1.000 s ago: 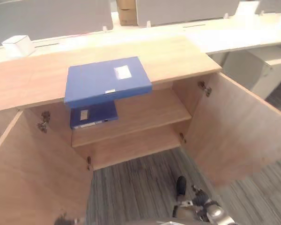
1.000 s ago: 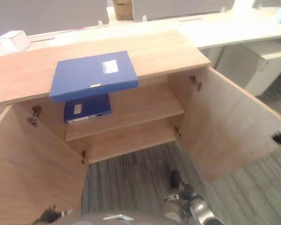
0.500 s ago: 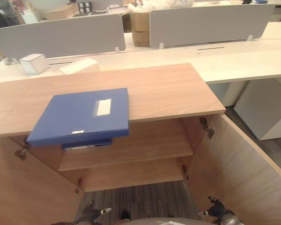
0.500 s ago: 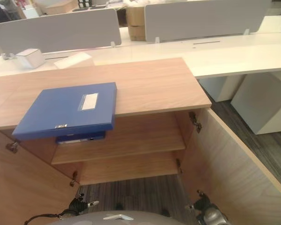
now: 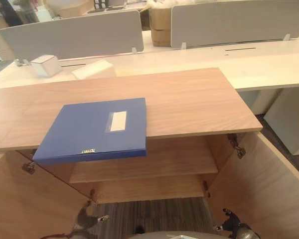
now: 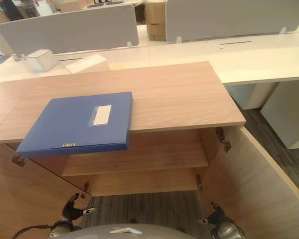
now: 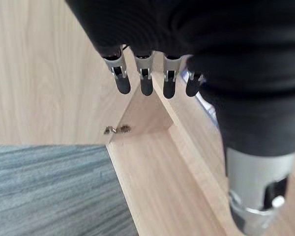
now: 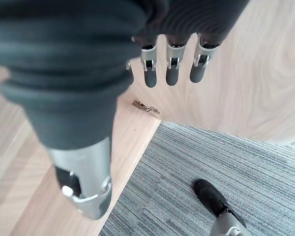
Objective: Put the empty folder in the office cabinet
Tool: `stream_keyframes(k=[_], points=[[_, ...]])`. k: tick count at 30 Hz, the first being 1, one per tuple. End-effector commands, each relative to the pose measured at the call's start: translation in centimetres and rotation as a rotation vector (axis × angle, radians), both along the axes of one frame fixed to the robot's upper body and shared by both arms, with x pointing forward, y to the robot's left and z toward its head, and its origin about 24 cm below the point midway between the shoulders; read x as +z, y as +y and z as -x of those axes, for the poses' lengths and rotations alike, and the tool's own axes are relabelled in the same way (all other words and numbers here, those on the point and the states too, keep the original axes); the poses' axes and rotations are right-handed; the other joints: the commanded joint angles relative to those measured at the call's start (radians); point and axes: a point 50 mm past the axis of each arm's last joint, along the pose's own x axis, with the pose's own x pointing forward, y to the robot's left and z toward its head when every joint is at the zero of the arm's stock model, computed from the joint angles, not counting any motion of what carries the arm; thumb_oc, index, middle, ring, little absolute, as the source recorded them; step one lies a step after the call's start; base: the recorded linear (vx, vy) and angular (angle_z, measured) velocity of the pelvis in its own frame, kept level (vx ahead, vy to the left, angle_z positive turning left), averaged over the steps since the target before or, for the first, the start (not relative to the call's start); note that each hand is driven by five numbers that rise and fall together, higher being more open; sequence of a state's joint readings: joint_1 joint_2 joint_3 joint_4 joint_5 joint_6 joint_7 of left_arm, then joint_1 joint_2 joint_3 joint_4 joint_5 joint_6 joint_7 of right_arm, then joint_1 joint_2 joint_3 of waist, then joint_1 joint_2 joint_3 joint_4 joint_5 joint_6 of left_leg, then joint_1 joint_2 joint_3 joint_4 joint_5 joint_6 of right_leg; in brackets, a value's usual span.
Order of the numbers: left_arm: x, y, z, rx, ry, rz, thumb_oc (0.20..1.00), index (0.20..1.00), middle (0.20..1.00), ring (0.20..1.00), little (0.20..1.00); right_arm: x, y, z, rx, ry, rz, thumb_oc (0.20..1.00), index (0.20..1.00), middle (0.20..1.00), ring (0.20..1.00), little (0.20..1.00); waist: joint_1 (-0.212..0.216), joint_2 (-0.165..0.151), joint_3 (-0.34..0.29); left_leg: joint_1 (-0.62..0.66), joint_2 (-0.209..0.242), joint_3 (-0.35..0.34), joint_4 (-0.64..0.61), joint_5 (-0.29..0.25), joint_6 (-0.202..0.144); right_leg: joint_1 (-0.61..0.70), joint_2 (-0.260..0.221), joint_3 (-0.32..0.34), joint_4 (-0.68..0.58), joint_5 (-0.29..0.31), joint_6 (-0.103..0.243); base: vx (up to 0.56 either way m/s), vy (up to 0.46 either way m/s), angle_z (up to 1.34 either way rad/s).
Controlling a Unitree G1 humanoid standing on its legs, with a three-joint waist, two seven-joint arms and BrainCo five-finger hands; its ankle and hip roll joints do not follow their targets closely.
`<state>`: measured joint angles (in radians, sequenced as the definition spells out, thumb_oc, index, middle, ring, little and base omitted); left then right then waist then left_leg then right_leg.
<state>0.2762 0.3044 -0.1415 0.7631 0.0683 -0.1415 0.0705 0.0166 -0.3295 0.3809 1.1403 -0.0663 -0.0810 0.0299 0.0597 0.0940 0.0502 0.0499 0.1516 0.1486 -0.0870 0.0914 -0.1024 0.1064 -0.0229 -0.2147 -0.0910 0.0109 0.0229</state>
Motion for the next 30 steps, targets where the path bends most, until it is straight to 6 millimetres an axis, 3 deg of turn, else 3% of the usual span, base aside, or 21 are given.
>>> stream_keyframes(k=[1,5,11,13,15,16,20,21,23,25,27,30], points=[[1.4,2.8,-1.7,-0.042,-0.069,-0.149,1.0,1.0,1.0,1.0,1.0,0.7,-0.7,-2.0,0.033,-0.051,0.029,1.0,1.0,1.0,1.0,1.0,0.015,-0.046,0.0,-0.002,0.076,-0.033,0.0,0.017,-0.055,0.023,-0.115,-0.008,0.004,-0.01,0.109,0.0,0.008,0.07],[2.9,5.1,-0.4,0.019,-0.122,-0.272,1.0,1.0,1.0,1.0,1.0,0.4,-0.8,-1.2,0.03,-0.022,0.033,1.0,1.0,1.0,1.0,1.0,0.032,-0.051,-0.011,0.005,0.078,-0.032,0.0,0.01,-0.056,0.033,-0.119,-0.014,0.004,-0.014,0.112,0.0,0.0,0.05],[4.8,7.0,-0.5,0.013,-0.188,-0.416,1.0,1.0,1.0,1.0,1.0,0.3,-0.5,-0.9,0.035,-0.016,0.031,1.0,1.0,1.0,1.0,1.0,0.041,-0.057,-0.019,0.007,0.081,-0.029,0.0,0.007,-0.06,0.038,-0.119,-0.016,0.004,-0.016,0.113,0.0,0.0,0.0],[6.7,8.6,-1.1,-0.009,-0.252,-0.541,1.0,1.0,1.0,1.0,1.0,0.3,-0.6,-0.9,0.025,-0.022,0.03,1.0,1.0,1.0,1.0,1.0,0.046,-0.058,-0.02,0.007,0.085,-0.031,0.0,0.009,-0.065,0.042,-0.114,-0.02,0.004,-0.02,0.112,0.0,0.0,0.0],[7.5,9.2,-1.3,-0.016,-0.268,-0.581,1.0,1.0,1.0,1.0,1.0,0.3,-0.5,-0.8,0.023,-0.024,0.028,1.0,1.0,1.0,1.0,1.0,0.046,-0.06,-0.019,0.007,0.086,-0.033,0.0,0.009,-0.066,0.043,-0.113,-0.021,0.004,-0.021,0.111,0.0,-0.007,0.02],[8.9,10.2,-1.6,-0.042,-0.3,-0.68,1.0,1.0,1.0,1.0,1.0,0.3,-0.4,-0.8,0.016,-0.026,0.024,1.0,1.0,1.0,1.0,1.0,0.048,-0.059,-0.019,0.006,0.087,-0.036,0.0,0.01,-0.069,0.044,-0.11,-0.019,0.004,-0.023,0.108,0.0,0.0,0.0],[11.0,11.3,-2.1,-0.066,-0.35,-0.801,1.0,1.0,1.0,1.0,1.0,0.2,-0.4,-0.5,0.003,-0.02,0.02,1.0,1.0,1.0,1.0,1.0,0.05,-0.06,-0.018,0.005,0.089,-0.037,0.0,0.009,-0.072,0.046,-0.105,-0.02,0.004,-0.026,0.106,0.0,0.0,0.0],[12.5,12.0,-2.5,-0.069,-0.396,-0.876,1.0,1.0,1.0,1.0,1.0,0.1,-0.4,-0.3,-0.004,-0.014,0.019,1.0,1.0,1.0,1.0,1.0,0.053,-0.059,-0.018,0.004,0.091,-0.04,0.0,0.008,-0.073,0.046,-0.104,-0.021,0.004,-0.027,0.106,0.0,0.0,0.0],[12.5,12.0,-2.5,-0.069,-0.395,-0.879,1.0,1.0,1.0,1.0,1.0,0.1,-0.3,-0.3,-0.004,-0.014,0.017,1.0,1.0,1.0,1.0,1.0,0.053,-0.06,-0.018,0.004,0.092,-0.039,0.0,0.008,-0.074,0.045,-0.104,-0.02,0.004,-0.027,0.105,0.0,0.0,0.0],[15.7,12.4,-3.8,-0.102,-0.514,-1.016,1.0,1.0,1.0,1.0,1.0,0.0,-0.2,0.1,-0.022,-0.009,0.01,1.0,1.0,1.0,1.0,1.0,0.056,-0.061,-0.016,0.002,0.092,-0.043,0.0,0.005,-0.076,0.046,-0.102,-0.021,0.004,-0.029,0.104,0.0,0.0,0.0],[15.7,12.4,-3.7,-0.103,-0.513,-1.018,1.0,1.0,1.0,1.0,1.0,0.0,-0.2,0.1,-0.022,-0.009,0.009,1.0,1.0,1.0,1.0,1.0,0.056,-0.062,-0.016,0.002,0.092,-0.042,0.0,0.005,-0.076,0.046,-0.102,-0.021,0.004,-0.03,0.104,0.0,0.0,0.0],[17.4,12.2,-4.5,-0.129,-0.593,-1.094,1.0,1.0,1.0,1.0,1.0,-0.1,0.0,0.1,-0.026,-0.013,0.006,1.0,1.0,1.0,1.0,1.0,0.055,-0.062,-0.014,0.003,0.091,-0.042,0.0,0.003,-0.077,0.045,-0.103,-0.018,0.004,-0.028,0.103,0.0,0.0,0.0]])
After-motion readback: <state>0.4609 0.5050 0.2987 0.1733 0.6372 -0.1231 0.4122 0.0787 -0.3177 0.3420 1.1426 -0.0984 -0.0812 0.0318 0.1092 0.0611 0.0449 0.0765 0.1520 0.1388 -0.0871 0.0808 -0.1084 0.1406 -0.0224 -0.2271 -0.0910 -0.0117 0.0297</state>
